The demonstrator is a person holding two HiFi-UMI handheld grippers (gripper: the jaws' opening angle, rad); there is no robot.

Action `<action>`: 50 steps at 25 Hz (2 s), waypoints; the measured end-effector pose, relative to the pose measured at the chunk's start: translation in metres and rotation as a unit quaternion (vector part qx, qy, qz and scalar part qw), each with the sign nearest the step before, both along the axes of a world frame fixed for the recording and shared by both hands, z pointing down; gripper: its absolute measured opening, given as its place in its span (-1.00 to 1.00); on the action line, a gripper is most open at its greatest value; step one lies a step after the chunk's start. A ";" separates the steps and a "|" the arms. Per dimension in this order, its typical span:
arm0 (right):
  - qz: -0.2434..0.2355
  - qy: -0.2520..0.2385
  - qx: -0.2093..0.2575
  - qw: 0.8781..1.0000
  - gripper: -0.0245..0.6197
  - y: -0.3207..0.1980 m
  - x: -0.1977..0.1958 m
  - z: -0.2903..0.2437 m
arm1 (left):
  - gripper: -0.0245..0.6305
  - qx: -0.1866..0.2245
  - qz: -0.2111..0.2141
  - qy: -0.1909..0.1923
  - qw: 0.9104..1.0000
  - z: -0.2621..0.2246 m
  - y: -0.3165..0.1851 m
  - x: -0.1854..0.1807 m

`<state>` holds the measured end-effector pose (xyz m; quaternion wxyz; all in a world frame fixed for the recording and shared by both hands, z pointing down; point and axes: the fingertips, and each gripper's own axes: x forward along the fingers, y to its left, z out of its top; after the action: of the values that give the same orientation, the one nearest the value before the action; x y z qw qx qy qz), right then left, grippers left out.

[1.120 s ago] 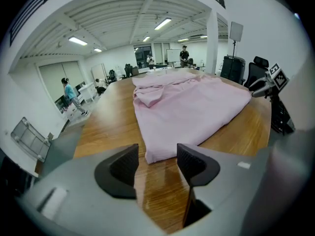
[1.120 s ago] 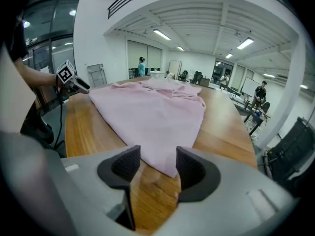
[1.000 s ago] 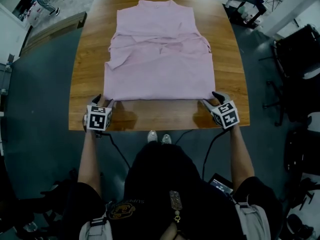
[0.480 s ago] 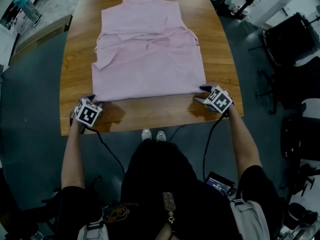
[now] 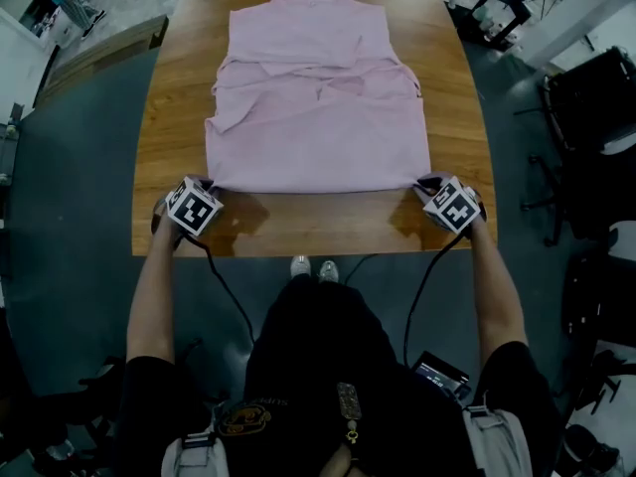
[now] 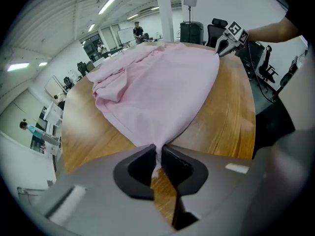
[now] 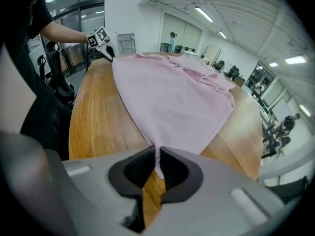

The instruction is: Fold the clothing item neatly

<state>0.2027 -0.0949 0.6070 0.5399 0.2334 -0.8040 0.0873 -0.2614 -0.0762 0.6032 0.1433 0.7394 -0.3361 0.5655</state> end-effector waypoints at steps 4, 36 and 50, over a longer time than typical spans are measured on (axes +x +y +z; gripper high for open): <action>-0.018 0.009 0.042 0.999 -0.83 -0.002 0.000 -0.016 | -0.80 0.021 -0.003 0.001 1.000 -0.013 0.003 -0.004; 0.039 -0.001 0.163 0.986 -0.84 0.079 -0.004 -0.157 | -0.80 0.128 -0.051 0.052 0.989 -0.156 0.100 -0.015; 0.039 -0.011 0.200 0.979 -0.84 -0.044 -0.011 -0.200 | -0.81 0.148 -0.064 0.034 0.986 -0.197 -0.016 -0.024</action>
<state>0.1921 -0.1386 0.4066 0.4697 0.3671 -0.8012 -0.0520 -0.2850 -0.0926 0.4061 0.0801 0.7479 -0.4577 0.4740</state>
